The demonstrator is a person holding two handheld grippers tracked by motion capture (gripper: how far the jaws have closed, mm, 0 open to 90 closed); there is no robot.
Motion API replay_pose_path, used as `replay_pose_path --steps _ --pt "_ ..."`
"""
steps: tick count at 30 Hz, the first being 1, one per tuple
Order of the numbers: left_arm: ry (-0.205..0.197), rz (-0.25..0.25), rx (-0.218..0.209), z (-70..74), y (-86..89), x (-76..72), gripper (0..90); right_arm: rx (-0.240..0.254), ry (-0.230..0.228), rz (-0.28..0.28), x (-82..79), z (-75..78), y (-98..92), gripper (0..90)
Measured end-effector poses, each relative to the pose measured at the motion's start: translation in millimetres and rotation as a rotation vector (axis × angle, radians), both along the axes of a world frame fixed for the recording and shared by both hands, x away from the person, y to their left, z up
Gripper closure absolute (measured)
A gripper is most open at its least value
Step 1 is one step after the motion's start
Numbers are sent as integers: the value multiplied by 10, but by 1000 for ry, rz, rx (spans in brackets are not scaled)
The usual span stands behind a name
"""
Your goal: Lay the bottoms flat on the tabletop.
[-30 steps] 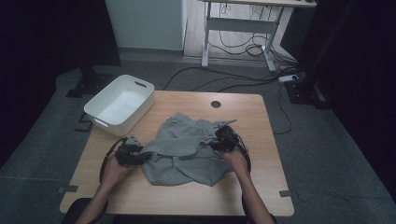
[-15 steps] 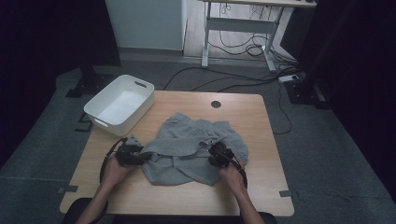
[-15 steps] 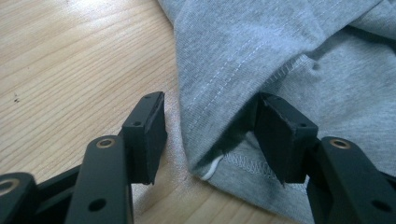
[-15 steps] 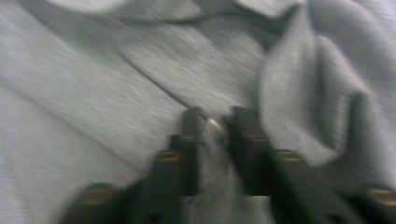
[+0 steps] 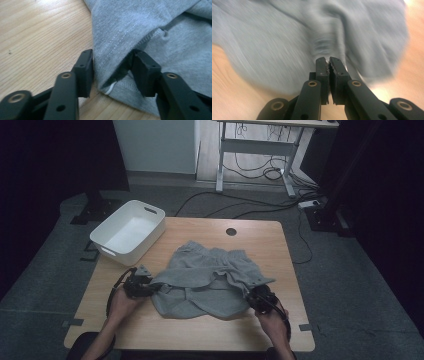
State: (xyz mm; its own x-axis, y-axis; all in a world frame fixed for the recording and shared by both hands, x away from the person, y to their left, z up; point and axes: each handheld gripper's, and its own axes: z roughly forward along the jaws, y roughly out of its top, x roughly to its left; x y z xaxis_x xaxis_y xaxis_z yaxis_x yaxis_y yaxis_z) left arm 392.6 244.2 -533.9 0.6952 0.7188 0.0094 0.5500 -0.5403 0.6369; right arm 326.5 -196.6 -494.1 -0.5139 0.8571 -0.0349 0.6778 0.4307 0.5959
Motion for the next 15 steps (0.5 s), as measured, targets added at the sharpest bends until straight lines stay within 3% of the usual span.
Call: replay_pose_path --steps 3,5,7,9,11,13,15 --pt "-18 -9 21 34 -2 -36 673 24 18 -56 -142 -67 -259 863" --pt "-33 -13 11 77 15 -69 743 34 21 -89 -234 -121 -399 863" --pt "-43 -5 -29 136 70 -102 748 43 25 -121 -311 -177 -516 862" --pt "-39 7 -85 188 149 -132 690 58 34 -143 -369 -219 -615 856" --pt "-37 27 -114 219 241 -168 566 75 36 -146 -415 -219 -673 795" --pt "-23 31 -116 220 301 -187 498 83 24 -146 -442 -172 -692 702" --pt "-16 35 -108 195 336 -197 469 94 4 -134 -443 -99 -688 672"
